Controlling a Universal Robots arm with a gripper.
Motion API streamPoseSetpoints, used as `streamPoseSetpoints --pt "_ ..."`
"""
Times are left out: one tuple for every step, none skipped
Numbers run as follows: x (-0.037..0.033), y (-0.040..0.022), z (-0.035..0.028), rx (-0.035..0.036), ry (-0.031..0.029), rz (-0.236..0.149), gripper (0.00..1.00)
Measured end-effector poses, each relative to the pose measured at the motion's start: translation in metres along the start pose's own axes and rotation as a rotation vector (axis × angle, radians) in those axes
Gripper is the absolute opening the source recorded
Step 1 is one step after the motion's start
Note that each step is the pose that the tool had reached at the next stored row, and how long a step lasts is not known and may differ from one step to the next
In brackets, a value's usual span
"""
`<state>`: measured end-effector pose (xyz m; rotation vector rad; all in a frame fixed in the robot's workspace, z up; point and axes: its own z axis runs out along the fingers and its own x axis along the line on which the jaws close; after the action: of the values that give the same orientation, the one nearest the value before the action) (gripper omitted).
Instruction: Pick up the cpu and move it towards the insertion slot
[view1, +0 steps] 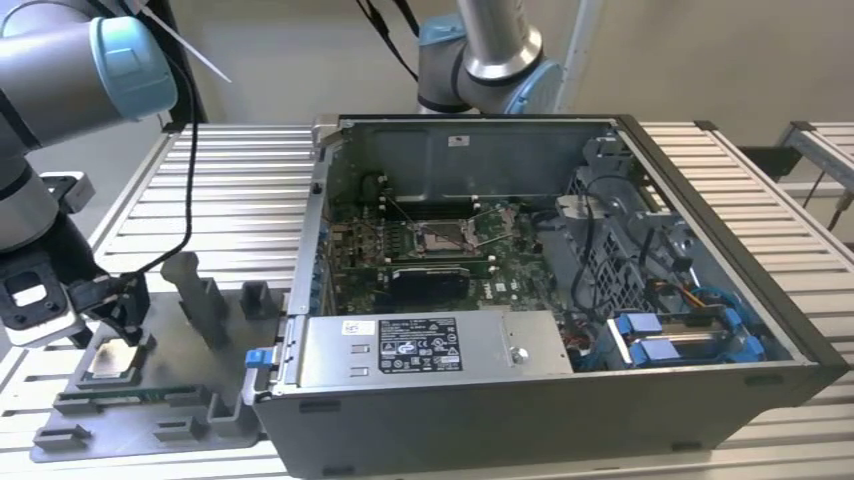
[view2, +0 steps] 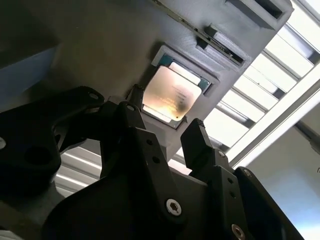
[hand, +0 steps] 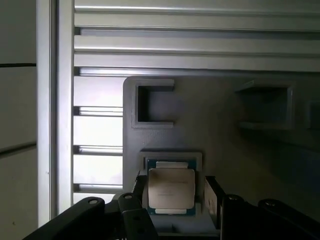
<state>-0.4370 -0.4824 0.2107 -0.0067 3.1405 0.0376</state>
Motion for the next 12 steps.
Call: streamPoseSetpoints --pt "0.0001 0.0 -0.0001 0.0003 0.0003 0.0 0.0" --pt "0.0001 0.0 -0.0001 0.0006 0.0002 0.0 0.0" --pt "0.0001 0.0 -0.0001 0.0009 0.0002 0.0 0.0" --pt "0.0001 0.0 0.0 0.0011 0.0001 0.0 0.0" --pt "0.0001 0.0 0.0 0.0013 0.0001 0.0 0.0" --pt "0.0001 0.0 0.0 0.0016 0.0001 0.0 0.0" --pt "0.0001 0.0001 0.0001 0.0018 0.0001 0.0 0.0" --pt "0.0001 0.0001 0.0001 0.0021 0.0 0.0 0.0" --pt "0.0001 0.0001 0.0001 0.0023 0.0 0.0 1.0" --pt "0.0001 0.0 0.0001 0.0026 0.0001 0.0 1.0" --pt "0.0001 0.0 0.0001 0.0028 0.0 0.0 1.0" --pt "0.0 0.0 0.0001 0.0031 0.0 0.0 1.0"
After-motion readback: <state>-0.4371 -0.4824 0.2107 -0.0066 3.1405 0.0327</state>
